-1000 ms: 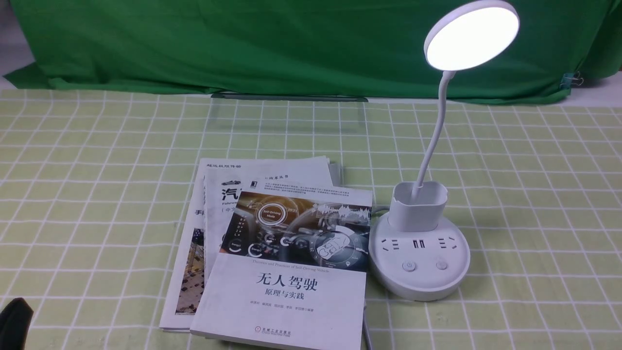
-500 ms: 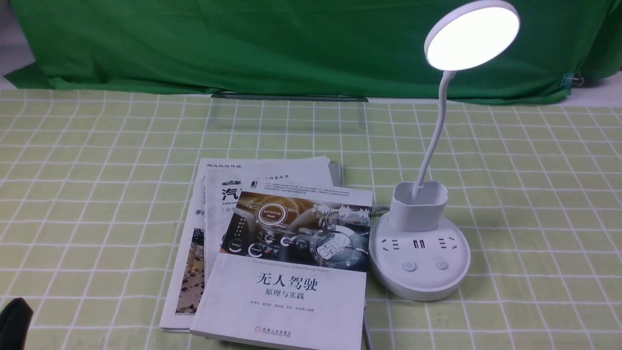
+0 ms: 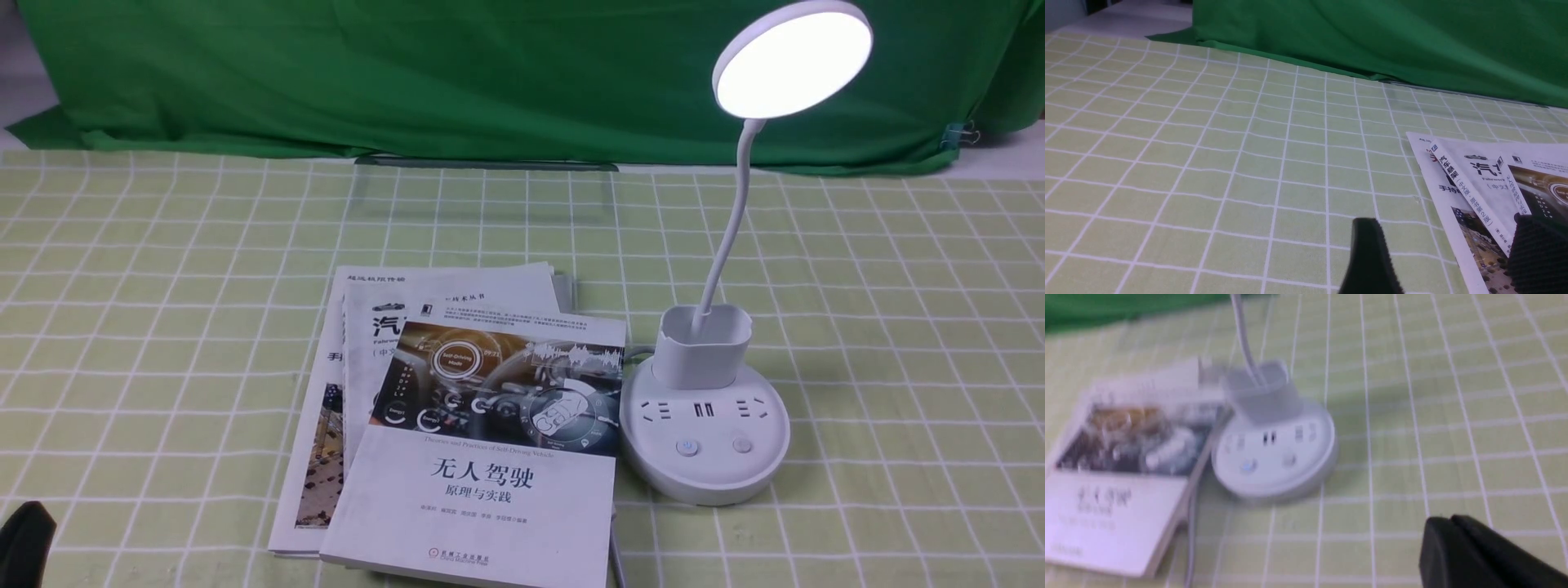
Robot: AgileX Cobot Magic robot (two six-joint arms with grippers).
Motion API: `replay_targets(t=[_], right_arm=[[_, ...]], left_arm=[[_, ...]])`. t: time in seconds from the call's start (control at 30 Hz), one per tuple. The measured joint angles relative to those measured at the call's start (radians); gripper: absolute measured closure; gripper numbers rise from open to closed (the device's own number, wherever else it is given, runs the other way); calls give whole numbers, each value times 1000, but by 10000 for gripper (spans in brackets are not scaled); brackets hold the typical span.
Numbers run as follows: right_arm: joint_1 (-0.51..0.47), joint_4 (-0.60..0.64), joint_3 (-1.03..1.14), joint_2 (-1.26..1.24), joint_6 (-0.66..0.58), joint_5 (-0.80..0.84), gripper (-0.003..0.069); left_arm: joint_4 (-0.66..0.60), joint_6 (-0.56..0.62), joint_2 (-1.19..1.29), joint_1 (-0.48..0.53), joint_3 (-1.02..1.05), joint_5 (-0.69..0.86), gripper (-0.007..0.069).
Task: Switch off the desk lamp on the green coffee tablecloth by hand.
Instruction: 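Press the power button on the lamp base to turn the lamp off with the right gripper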
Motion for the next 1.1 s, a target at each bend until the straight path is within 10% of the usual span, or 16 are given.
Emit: replay_targets(t=[0.23,0.6,1.1], right_arm=[[13,15,-263,429,-122,260,612],[319,-76,-465,995,-32,108,612],[340,-85,-722,1368,-29,54,612]], left_arm=[[0,0,0,0,0,0,214],[0,0,0,0,0,0,214],[0,4,0,0,0,0,214]])
